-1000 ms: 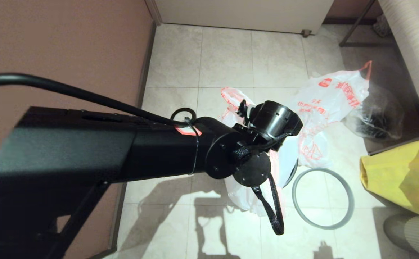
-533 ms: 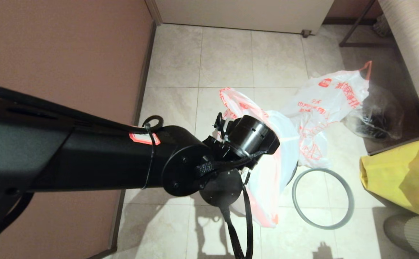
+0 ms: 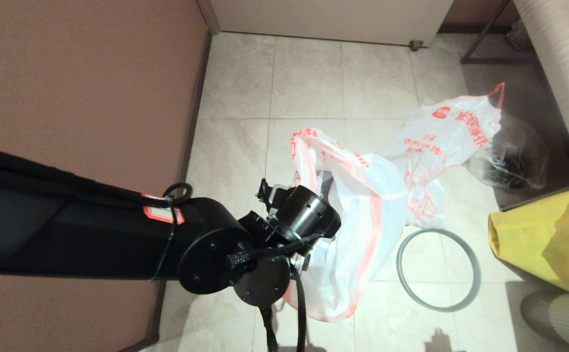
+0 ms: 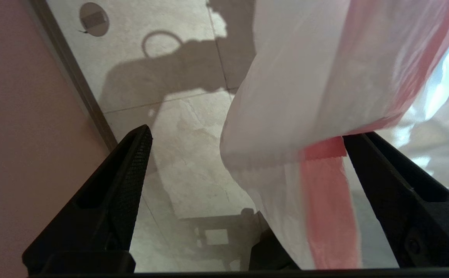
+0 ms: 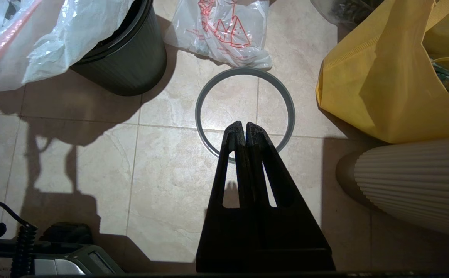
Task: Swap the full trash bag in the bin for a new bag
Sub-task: Put the new garbage bag on the trash can
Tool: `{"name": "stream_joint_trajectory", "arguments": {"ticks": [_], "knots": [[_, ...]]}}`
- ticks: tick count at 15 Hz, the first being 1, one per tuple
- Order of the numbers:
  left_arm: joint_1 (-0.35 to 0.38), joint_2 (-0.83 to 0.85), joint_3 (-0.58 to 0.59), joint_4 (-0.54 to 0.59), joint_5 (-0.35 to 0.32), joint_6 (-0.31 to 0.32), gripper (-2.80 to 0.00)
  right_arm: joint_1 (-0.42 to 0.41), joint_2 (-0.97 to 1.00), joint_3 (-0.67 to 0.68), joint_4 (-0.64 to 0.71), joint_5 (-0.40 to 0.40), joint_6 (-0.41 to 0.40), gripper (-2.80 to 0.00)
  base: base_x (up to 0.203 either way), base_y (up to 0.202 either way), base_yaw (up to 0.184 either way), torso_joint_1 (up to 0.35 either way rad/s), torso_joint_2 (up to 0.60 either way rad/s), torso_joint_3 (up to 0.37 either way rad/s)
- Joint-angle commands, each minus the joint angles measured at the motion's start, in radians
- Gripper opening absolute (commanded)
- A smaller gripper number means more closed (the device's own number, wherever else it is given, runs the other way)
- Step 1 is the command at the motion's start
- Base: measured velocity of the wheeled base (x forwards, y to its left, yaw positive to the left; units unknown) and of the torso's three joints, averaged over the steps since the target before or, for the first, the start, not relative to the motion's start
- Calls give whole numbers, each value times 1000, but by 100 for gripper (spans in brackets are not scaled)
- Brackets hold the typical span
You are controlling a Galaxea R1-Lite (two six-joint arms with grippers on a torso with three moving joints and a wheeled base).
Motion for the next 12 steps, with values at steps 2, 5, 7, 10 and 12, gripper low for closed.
{"name": "stream_joint_trajectory", "arguments": {"ticks": [2,5,7,10,12], "knots": [[28,-84,15,-1,1,-4,0,0,2,0,0,1,-1,-280,0,0,0,0,0,0],[-31,-125,-4,-2,-20,-1,0,0,7,-1,2,1,-2,-280,0,0,0,0,0,0],[-44,-91,-32,-3,-19,-1,0,0,20,-1,2,1,-2,-280,0,0,0,0,0,0],[-44,-16,-78,-3,-18,6,0,0,31,-1,2,1,-2,-280,0,0,0,0,0,0],[-45,28,-106,-2,-16,11,0,0,43,0,2,1,-2,-280,0,0,0,0,0,0]]}}
